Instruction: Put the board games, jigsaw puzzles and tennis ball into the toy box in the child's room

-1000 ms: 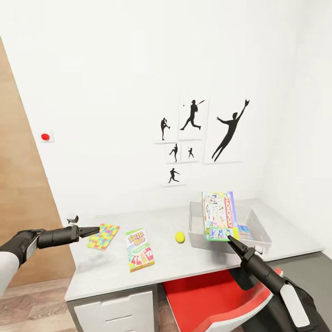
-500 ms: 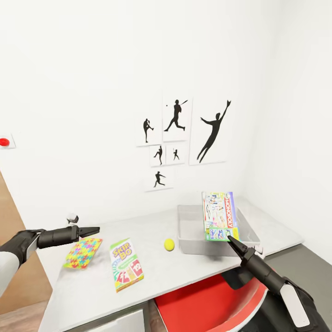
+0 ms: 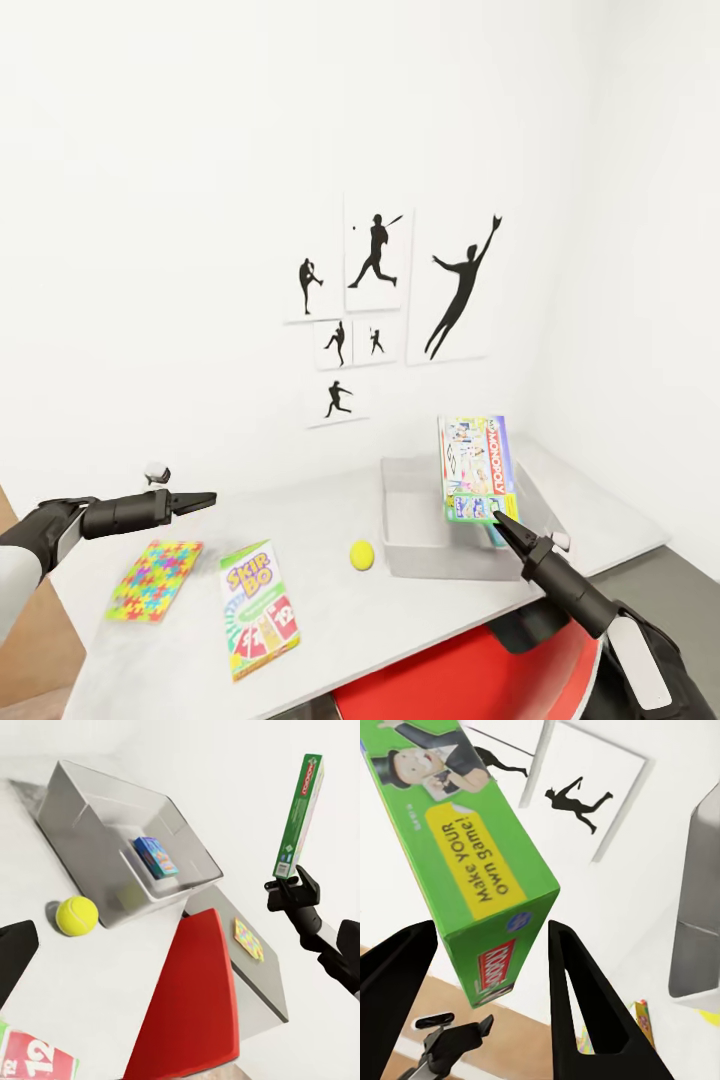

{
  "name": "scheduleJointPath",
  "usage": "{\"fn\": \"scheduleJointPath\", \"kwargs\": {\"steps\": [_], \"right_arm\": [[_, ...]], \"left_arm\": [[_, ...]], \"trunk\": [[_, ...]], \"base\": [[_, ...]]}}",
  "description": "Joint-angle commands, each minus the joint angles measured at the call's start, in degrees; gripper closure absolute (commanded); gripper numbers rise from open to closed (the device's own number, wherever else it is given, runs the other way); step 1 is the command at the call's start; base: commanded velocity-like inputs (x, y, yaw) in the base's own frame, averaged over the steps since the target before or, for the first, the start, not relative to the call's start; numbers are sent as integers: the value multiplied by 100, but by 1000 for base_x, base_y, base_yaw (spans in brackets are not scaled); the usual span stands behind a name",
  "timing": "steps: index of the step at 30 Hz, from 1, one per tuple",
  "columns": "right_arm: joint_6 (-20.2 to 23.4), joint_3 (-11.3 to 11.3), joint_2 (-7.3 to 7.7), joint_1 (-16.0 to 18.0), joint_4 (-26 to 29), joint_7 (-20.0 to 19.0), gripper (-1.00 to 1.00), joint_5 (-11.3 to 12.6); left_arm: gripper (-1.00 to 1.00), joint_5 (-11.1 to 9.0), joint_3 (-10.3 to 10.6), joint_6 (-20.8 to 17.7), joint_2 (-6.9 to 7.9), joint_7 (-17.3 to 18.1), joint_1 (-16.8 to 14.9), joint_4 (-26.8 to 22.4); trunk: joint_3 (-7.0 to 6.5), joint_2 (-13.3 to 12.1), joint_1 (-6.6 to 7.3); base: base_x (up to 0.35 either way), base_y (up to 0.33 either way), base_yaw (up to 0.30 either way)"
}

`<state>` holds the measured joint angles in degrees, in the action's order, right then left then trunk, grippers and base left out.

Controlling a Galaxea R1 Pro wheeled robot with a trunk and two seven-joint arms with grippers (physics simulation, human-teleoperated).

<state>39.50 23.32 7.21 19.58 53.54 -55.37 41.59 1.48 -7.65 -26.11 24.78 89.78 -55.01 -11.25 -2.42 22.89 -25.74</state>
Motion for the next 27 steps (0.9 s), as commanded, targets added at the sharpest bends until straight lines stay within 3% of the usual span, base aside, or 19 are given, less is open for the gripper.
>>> {"fn": "scheduleJointPath", "kwargs": {"steps": [1,27], "right_arm": [[40,5,0,2,-1,-3,100,33],[40,5,0,2,-1,0,100,33]], "left_arm": [[-100,16,-13,-61,0,22,-1,0],[-100,19,-14,-59,-8,22,-1,0]], "trunk": [[2,3,-4],[2,3,-4]], "base": [[235,0,0],[90,0,0]]}}
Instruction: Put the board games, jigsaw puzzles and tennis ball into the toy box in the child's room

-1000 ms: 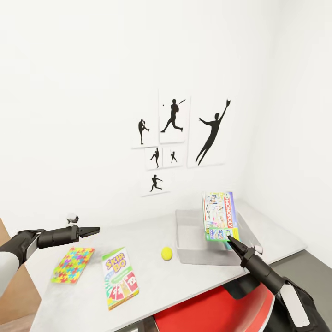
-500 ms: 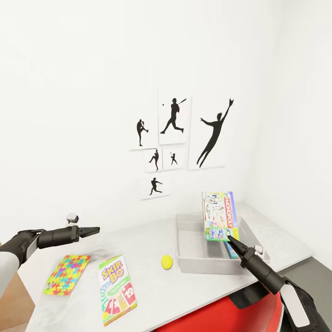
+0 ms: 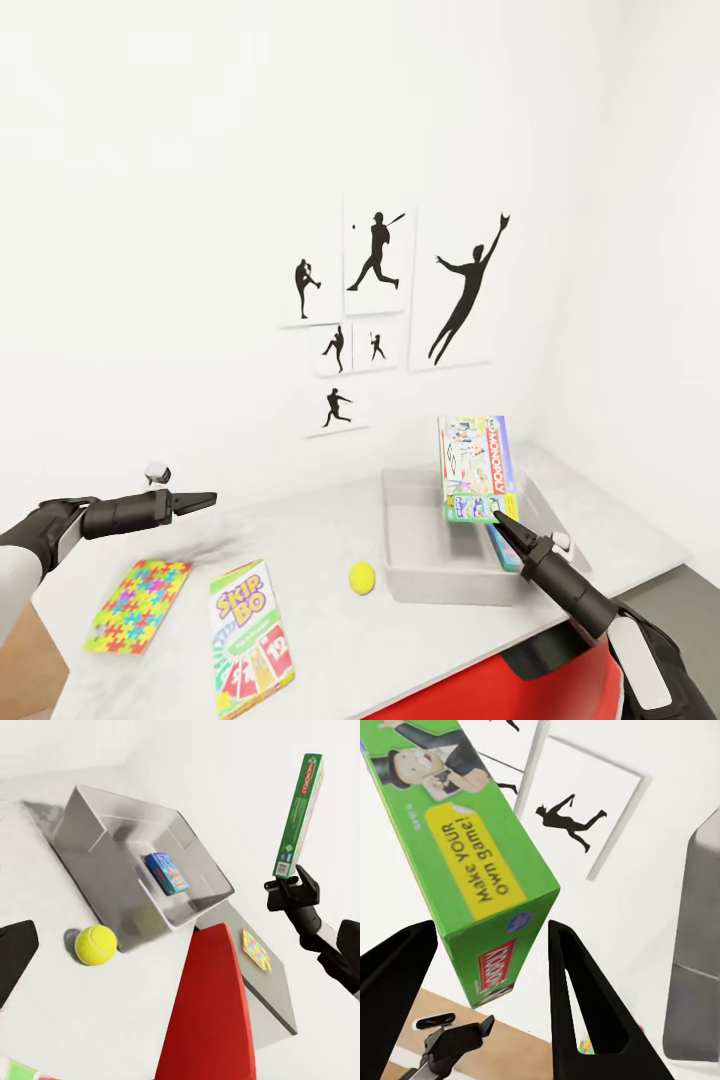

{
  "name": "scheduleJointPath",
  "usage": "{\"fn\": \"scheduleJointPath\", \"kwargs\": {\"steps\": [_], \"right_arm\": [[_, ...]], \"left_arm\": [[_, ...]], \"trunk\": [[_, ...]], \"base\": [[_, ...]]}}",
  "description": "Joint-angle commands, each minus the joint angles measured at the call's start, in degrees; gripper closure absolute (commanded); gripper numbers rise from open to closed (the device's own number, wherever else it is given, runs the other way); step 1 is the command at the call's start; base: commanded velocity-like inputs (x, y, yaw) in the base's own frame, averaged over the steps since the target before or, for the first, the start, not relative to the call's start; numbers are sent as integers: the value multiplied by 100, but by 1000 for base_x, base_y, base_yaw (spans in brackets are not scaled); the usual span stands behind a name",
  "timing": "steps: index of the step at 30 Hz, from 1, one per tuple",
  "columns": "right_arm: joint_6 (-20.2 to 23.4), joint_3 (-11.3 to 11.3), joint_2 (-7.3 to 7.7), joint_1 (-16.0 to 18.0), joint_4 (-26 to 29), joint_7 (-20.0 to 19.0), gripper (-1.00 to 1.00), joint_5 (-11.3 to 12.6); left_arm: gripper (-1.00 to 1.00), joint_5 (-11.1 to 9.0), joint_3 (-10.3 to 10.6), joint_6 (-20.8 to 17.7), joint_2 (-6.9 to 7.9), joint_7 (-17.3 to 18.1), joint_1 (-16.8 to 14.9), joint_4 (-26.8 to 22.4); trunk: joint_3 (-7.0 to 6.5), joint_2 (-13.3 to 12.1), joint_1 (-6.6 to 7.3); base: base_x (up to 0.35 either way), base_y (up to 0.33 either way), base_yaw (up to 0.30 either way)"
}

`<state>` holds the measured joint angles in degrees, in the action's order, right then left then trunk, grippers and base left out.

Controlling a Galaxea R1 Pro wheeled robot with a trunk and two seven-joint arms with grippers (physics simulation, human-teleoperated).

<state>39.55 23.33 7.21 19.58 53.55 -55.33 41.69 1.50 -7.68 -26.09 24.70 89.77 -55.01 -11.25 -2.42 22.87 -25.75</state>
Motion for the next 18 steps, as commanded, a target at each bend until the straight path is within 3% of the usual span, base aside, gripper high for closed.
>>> {"fn": "scheduleJointPath", "kwargs": {"steps": [1,18], "right_arm": [[35,5,0,2,-2,-2,100,23],[12,5,0,2,11,37,100,-19]], "left_arm": [[-100,17,-10,-61,0,23,-1,0],[-100,17,-15,-55,-4,23,-1,0]], "trunk": [[2,4,-3],[2,4,-3]], "base": [[79,0,0],[6,0,0]]}}
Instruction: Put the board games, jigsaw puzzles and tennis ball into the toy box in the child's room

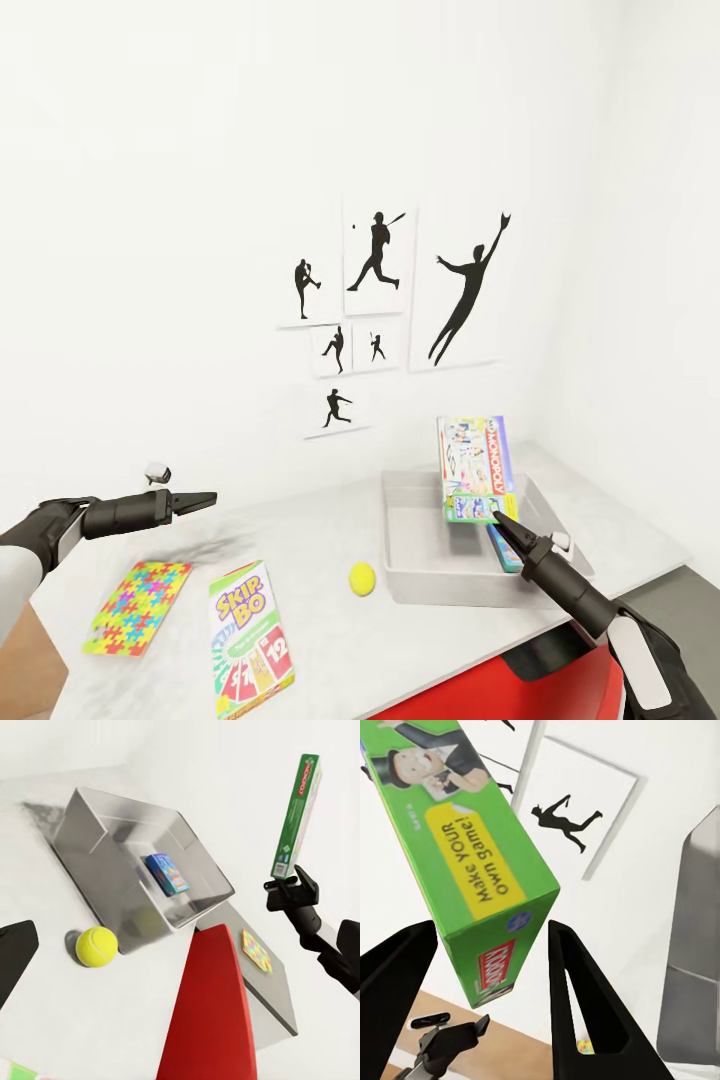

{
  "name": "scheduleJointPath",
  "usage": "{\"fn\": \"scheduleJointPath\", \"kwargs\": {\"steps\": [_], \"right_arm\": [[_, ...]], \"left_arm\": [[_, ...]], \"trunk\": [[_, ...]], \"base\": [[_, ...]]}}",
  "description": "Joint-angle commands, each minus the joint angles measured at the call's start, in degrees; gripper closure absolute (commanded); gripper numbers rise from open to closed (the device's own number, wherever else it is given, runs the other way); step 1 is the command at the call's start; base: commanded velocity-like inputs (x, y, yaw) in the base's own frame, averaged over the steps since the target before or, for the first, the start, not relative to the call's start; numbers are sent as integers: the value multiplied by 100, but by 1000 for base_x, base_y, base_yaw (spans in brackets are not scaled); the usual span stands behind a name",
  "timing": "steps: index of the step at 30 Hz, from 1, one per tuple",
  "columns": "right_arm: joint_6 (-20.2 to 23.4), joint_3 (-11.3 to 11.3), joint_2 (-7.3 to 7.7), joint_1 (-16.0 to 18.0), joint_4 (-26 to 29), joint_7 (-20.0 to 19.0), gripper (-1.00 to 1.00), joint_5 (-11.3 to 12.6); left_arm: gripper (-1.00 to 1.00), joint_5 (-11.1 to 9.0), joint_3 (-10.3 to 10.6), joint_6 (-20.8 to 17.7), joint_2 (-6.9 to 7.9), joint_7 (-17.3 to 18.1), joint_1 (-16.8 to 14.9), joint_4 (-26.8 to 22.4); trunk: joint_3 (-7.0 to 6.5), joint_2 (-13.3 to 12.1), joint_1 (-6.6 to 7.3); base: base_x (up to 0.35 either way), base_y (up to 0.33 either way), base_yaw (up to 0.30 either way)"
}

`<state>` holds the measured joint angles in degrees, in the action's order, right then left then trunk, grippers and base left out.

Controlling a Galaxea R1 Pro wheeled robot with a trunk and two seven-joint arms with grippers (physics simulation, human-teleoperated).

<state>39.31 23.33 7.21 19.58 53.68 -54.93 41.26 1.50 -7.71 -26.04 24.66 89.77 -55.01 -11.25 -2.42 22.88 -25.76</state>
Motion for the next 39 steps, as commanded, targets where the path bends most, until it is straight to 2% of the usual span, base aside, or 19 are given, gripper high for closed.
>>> {"fn": "scheduleJointPath", "kwargs": {"steps": [1,6,13,17,20,23,26,27,29,32,39], "right_arm": [[41,5,0,2,1,10,100,19],[79,-8,0,2,18,140,100,-5],[247,-1,0,4,88,919,100,6],[447,8,0,30,109,1523,100,4],[894,12,18,313,115,2091,100,37],[1195,13,31,621,111,2376,100,37],[1569,8,31,1165,86,2879,100,23],[1634,7,28,1235,78,2990,100,28],[1828,11,22,1421,65,3441,100,52],[1921,13,19,1536,58,3814,100,92],[1963,14,18,1589,55,4031,100,109]], "left_arm": [[-100,17,-10,-60,-2,23,-1,0],[-100,17,-11,-59,-20,23,-1,0],[-100,17,-11,-59,-38,23,-1,0],[-100,17,-11,-59,-40,23,-1,0],[-100,17,-11,-59,-40,23,-1,0],[-100,17,-11,-59,-44,23,-1,0],[-100,17,-17,-59,-45,23,-1,0],[-100,17,-18,-59,-44,23,-1,0],[-100,17,-19,-59,-42,23,-1,0],[-100,17,-20,-59,-43,23,-1,0],[-100,17,-20,-59,-49,23,-1,0]], "trunk": [[2,4,-2],[2,4,-2],[2,4,-2],[2,4,-2],[2,4,-2],[2,4,-2],[2,4,-2],[2,4,-2],[2,4,-2],[2,4,-2],[2,4,-2]], "base": [[0,0,0],[0,0,0],[0,0,0],[0,0,0],[0,0,0],[0,0,0],[0,0,0],[0,0,0],[0,0,0],[0,0,0],[0,0,0]]}}
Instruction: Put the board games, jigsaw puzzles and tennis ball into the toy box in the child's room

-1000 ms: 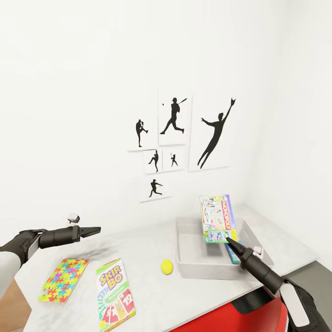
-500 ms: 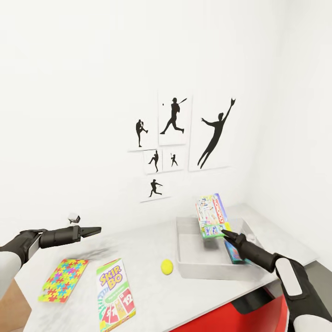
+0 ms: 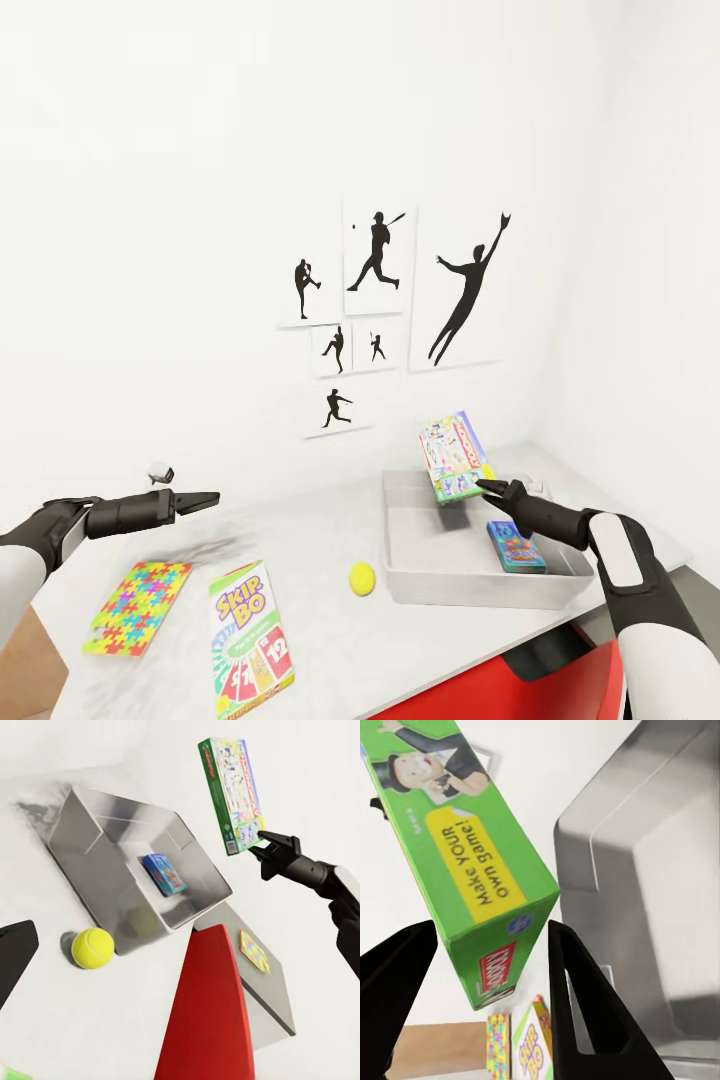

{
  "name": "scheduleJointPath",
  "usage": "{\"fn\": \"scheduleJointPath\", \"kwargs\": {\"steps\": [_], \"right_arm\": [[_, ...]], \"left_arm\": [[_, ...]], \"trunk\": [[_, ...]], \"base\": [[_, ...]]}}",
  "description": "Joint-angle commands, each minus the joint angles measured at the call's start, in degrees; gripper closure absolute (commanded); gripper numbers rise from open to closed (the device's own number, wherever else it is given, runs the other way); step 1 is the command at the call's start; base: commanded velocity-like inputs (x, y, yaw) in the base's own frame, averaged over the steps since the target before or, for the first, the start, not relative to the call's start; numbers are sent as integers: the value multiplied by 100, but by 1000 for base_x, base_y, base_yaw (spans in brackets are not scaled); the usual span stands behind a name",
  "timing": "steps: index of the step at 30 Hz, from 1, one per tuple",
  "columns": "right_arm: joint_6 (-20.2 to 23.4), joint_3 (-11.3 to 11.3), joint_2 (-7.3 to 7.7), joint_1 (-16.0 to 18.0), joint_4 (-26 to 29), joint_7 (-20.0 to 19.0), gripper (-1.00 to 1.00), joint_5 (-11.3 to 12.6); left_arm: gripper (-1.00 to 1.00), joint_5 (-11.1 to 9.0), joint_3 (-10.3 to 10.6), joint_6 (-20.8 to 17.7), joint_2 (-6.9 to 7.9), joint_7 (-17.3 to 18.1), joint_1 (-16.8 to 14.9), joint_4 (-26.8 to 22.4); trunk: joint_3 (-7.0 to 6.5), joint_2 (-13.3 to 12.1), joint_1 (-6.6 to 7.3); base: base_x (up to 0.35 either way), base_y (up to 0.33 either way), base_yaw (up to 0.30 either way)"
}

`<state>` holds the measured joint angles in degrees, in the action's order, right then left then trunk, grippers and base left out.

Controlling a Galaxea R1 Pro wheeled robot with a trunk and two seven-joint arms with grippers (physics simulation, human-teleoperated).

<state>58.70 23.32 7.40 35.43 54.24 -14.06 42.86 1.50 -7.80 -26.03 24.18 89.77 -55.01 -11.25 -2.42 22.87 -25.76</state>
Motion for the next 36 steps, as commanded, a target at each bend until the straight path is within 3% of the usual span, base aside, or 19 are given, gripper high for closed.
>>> {"fn": "scheduleJointPath", "kwargs": {"steps": [1,9,15,22,30,36], "right_arm": [[26,15,-2,5,-1,-46,100,-50],[46,7,-26,9,33,90,100,-57],[57,6,-25,32,41,405,100,-39],[63,-11,-52,224,-74,833,100,-38],[78,5,-6,340,-161,990,100,-25],[71,4,4,576,-760,1000,100,-31]], "left_arm": [[-100,17,-11,-61,0,23,-1,0],[-100,17,-11,-61,-1,23,-1,0],[-100,15,-11,-61,6,23,-1,0],[-100,11,-11,-61,10,23,-1,0],[-100,10,-14,-61,13,23,-1,0],[-100,10,-12,-61,17,23,-1,0]], "trunk": [[3,4,-2],[3,4,-2],[39,4,-2],[102,4,-2],[177,4,-2],[233,4,-2]], "base": [[0,0,0],[0,0,0],[0,0,0],[0,0,0],[0,0,0],[0,0,0]]}}
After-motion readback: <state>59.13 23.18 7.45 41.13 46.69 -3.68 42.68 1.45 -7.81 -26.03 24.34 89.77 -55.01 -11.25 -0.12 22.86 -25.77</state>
